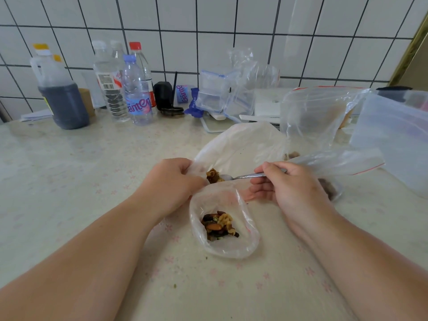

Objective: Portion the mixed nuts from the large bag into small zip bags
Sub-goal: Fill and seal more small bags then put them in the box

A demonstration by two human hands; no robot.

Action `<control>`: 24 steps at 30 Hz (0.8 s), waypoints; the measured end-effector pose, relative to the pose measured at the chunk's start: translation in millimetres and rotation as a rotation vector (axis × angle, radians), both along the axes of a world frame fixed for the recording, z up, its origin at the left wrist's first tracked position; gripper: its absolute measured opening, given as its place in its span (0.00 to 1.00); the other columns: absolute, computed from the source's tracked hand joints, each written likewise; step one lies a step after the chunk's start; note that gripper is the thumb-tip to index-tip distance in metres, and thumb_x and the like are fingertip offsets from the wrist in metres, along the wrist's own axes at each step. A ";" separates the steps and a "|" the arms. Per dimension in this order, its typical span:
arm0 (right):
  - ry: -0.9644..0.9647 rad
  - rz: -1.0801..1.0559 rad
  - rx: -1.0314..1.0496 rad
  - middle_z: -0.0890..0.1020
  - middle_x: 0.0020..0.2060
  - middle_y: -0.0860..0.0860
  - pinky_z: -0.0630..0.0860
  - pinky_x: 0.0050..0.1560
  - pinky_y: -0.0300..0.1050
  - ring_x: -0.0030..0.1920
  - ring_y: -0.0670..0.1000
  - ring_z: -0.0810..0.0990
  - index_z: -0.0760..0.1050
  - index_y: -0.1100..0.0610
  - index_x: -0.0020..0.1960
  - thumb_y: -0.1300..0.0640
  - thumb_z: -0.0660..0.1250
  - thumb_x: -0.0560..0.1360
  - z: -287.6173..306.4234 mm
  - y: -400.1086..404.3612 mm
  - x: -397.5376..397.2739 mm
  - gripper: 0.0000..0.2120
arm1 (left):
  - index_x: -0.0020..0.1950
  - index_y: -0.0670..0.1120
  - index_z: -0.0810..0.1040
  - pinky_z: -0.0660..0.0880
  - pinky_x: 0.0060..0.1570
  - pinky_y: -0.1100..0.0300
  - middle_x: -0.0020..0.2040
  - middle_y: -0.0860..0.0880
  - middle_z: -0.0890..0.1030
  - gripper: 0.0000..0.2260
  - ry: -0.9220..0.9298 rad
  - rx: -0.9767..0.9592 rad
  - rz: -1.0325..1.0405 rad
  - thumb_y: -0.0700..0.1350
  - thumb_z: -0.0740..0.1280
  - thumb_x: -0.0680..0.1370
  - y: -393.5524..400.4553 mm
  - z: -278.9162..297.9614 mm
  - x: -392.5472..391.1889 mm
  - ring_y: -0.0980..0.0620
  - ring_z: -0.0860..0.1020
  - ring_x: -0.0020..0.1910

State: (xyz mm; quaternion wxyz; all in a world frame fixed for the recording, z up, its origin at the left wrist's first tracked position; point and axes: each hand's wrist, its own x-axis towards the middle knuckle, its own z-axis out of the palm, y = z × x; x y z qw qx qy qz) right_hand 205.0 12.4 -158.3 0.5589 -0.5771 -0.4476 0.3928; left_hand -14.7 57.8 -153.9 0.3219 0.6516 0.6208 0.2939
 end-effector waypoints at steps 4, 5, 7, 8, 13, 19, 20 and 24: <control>0.209 -0.056 -0.049 0.84 0.29 0.55 0.80 0.30 0.42 0.30 0.50 0.84 0.78 0.64 0.46 0.61 0.61 0.81 3.2 2.0 -0.3 0.10 | 0.45 0.51 0.85 0.78 0.35 0.56 0.39 0.49 0.85 0.11 -0.011 -0.005 0.004 0.56 0.76 0.69 -1.4 1.3 0.7 0.47 0.84 0.39; 0.255 -0.050 -0.062 0.83 0.28 0.54 0.79 0.28 0.40 0.29 0.49 0.83 0.77 0.64 0.46 0.61 0.61 0.82 4.1 1.8 0.3 0.10 | 0.44 0.51 0.85 0.78 0.34 0.57 0.39 0.49 0.85 0.10 -0.018 -0.011 0.006 0.56 0.76 0.68 -1.6 1.5 0.9 0.48 0.84 0.37; 0.333 -0.034 -0.079 0.82 0.26 0.53 0.77 0.27 0.38 0.27 0.48 0.82 0.76 0.63 0.45 0.62 0.60 0.82 6.6 1.4 2.1 0.10 | 0.44 0.52 0.85 0.79 0.35 0.56 0.39 0.50 0.85 0.10 -0.042 -0.025 0.010 0.55 0.77 0.68 -1.9 2.6 1.3 0.49 0.84 0.37; 0.363 -0.030 -0.076 0.82 0.26 0.53 0.77 0.27 0.38 0.27 0.47 0.82 0.76 0.63 0.44 0.62 0.60 0.82 8.2 1.2 3.4 0.10 | 0.44 0.51 0.85 0.79 0.35 0.57 0.39 0.50 0.86 0.10 -0.053 -0.030 0.015 0.55 0.77 0.68 -1.8 3.2 1.2 0.50 0.84 0.36; 0.439 -0.008 -0.038 0.82 0.27 0.53 0.77 0.26 0.38 0.26 0.47 0.80 0.78 0.61 0.43 0.57 0.61 0.83 18.4 -1.8 10.6 0.14 | 0.43 0.53 0.86 0.79 0.31 0.60 0.38 0.51 0.86 0.07 -0.090 -0.055 0.022 0.53 0.77 0.69 -1.9 5.7 0.6 0.53 0.84 0.32; 0.407 0.168 -0.045 0.78 0.27 0.54 0.73 0.25 0.39 0.25 0.49 0.75 0.82 0.58 0.33 0.52 0.66 0.79 36.4 -9.7 19.7 0.19 | 0.42 0.50 0.86 0.79 0.34 0.57 0.39 0.46 0.87 0.07 -0.117 -0.093 0.046 0.52 0.77 0.70 -3.1 8.8 0.3 0.49 0.81 0.31; 0.383 0.207 -0.039 0.77 0.27 0.54 0.73 0.25 0.39 0.25 0.49 0.75 0.82 0.58 0.32 0.50 0.68 0.76 38.2 -11.4 19.7 0.17 | 0.42 0.49 0.86 0.79 0.34 0.57 0.39 0.45 0.87 0.07 -0.124 -0.096 0.048 0.52 0.77 0.70 -2.9 8.8 0.3 0.50 0.80 0.31; 0.274 0.341 0.018 0.77 0.28 0.54 0.74 0.28 0.39 0.27 0.50 0.74 0.82 0.57 0.34 0.47 0.70 0.70 39.2 -16.5 20.0 0.14 | 0.42 0.50 0.86 0.81 0.38 0.55 0.39 0.46 0.87 0.07 -0.125 -0.111 0.056 0.52 0.77 0.71 -2.6 8.9 0.5 0.49 0.81 0.33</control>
